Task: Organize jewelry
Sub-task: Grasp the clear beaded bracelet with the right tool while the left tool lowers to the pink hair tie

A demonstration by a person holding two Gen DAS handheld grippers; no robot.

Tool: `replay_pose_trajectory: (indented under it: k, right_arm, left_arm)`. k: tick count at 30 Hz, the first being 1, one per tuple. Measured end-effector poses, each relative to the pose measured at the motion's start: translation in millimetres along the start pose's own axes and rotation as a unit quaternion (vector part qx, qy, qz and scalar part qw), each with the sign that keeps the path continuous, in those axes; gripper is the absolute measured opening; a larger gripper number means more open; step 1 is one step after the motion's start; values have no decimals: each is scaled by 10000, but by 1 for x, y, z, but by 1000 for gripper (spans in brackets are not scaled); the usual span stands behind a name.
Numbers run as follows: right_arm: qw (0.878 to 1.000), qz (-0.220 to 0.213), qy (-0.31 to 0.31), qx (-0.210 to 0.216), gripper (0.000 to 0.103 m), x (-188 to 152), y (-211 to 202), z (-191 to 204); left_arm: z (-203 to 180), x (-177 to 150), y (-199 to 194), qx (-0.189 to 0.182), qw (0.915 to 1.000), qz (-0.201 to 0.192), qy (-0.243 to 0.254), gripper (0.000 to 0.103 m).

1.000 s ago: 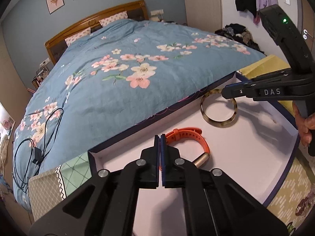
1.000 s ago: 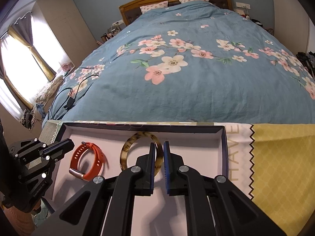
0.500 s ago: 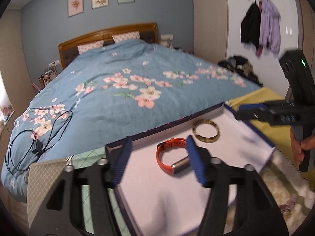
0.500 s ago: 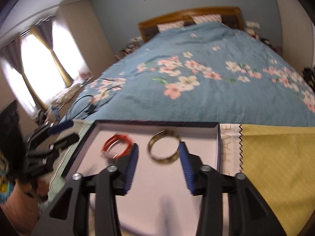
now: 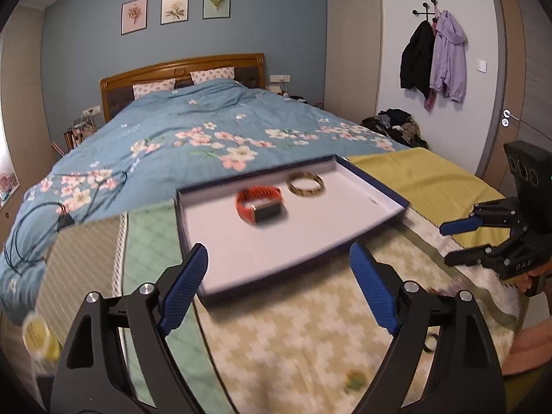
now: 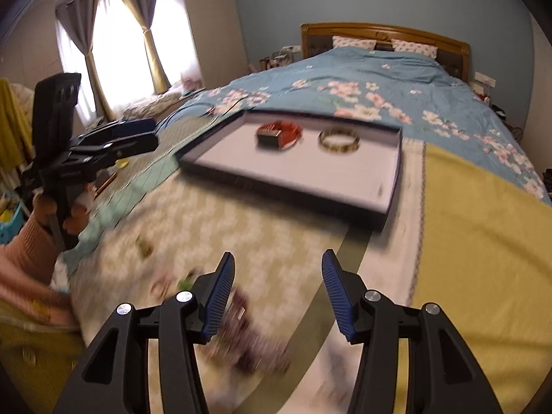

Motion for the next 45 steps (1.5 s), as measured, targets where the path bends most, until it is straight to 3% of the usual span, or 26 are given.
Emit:
replay_pose_trajectory:
  k: [2,5,10,16,21,30,34,45]
  right_arm:
    - [9999,79,40,89,48,-13,-3,7]
    - [9997,142,107,182,35,-24,-5,13]
    - [9991,204,274,270,33,-39,-3,16]
    - [9988,164,320,341,25,-42,-3,17]
    - [9987,63,361,345,7,-41,-9,18]
    - [9986,-173,355,356,8,-28,-21,25]
    - [9976,-403,316,464,8,-13,-31,30]
    - [9950,-795,348,502,8,14,-38,31]
  left_arm:
    - [-6,-15,-7,22,10000,32,22,83]
    - [-15,-33,-14,-51,9999,159,-25,83]
    - [-18,-56,-19,-34,9994,310,-145,83]
    - [-16,-64,-23,-38,9989,378,-270,83]
    - [-18,-65,-27,-77,9990,402,-202,82]
    - [-28,-76,-33,-167,9986,508,56,79]
    - [-30,-80,-29,-144,9979,620,124,70]
    - [-32,-85,-16,-175,9954,927,143,65]
Point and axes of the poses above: each gripper's, at about its wrist camera, not at the fingertips, and y roughly the way its jaws point, z to its left, x to its top, the point moved 4 cm from there along y, roughly the way its jaws point, and after that the axes turned 12 degrees about -y, right-handed, at the moved point
